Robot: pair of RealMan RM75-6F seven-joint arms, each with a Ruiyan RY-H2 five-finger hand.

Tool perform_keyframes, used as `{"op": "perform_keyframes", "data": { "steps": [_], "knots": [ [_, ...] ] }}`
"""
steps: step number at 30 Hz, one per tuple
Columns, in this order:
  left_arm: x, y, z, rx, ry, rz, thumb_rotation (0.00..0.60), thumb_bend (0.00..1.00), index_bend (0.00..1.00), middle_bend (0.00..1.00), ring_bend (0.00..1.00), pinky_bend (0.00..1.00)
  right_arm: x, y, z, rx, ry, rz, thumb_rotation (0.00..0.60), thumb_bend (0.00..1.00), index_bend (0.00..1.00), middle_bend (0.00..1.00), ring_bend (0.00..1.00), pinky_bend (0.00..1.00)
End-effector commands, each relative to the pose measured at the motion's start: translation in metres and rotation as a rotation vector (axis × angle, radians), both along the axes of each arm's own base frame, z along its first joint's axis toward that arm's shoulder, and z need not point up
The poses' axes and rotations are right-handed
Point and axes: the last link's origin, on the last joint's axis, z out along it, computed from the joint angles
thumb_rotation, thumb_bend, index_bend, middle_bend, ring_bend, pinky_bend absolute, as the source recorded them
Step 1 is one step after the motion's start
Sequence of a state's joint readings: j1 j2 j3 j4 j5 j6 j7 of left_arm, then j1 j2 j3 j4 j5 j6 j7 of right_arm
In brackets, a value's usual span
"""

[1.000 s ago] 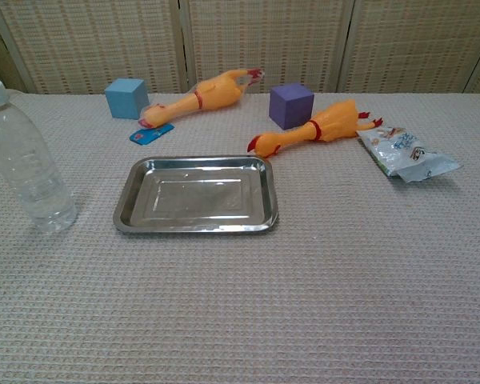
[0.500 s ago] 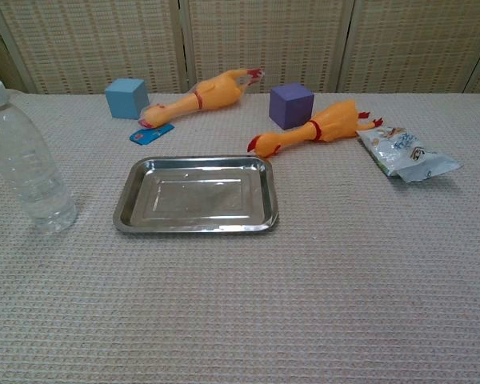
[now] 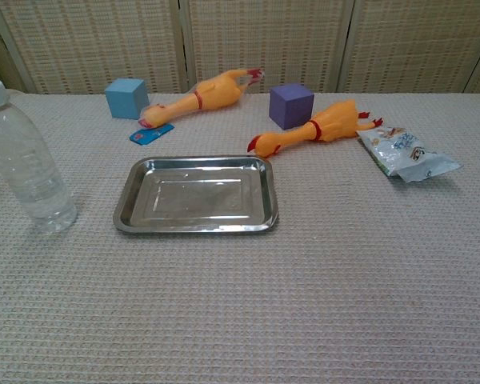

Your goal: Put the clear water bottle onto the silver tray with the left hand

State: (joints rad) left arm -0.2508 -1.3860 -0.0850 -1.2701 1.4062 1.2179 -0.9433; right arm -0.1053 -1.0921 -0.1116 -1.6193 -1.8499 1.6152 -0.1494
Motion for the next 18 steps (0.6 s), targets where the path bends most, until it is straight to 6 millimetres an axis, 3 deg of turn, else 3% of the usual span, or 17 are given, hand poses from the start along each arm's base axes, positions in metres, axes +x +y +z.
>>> {"op": "perform_keyframes", "data": {
  "steps": [1,18],
  "knots": [
    [0.002,0.009,-0.012,-0.010,0.008,-0.006,0.600,0.30,0.00,0.00,0.00,0.04,0.000,0.000,0.000,0.000,0.002,-0.004,0.600,0.02,0.00,0.00,0.00,0.00],
    [0.015,0.038,-0.039,-0.022,0.061,-0.016,0.600,0.30,0.00,0.00,0.00,0.04,-0.002,-0.003,-0.004,0.021,0.003,-0.029,0.600,0.02,0.00,0.00,0.00,0.00]
  ]
}}
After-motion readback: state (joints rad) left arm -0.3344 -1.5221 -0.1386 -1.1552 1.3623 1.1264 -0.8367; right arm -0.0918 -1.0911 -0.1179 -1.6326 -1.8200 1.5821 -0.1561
